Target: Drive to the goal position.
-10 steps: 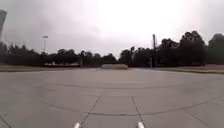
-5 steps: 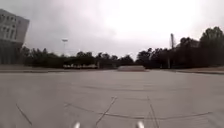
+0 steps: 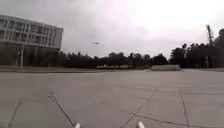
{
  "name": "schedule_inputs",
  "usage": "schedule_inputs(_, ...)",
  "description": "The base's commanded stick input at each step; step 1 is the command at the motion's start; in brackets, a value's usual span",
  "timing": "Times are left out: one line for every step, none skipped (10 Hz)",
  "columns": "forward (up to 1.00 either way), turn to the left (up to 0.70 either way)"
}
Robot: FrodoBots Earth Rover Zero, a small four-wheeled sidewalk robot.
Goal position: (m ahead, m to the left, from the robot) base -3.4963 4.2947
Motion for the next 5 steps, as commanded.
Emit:
schedule_inputs(0.00, 0.84)
schedule_inputs(0.00, 0.84)
schedule_inputs(0.00, 0.84)
schedule_inputs(0.00, 0.84)
schedule_inputs(0.00, 0.84)
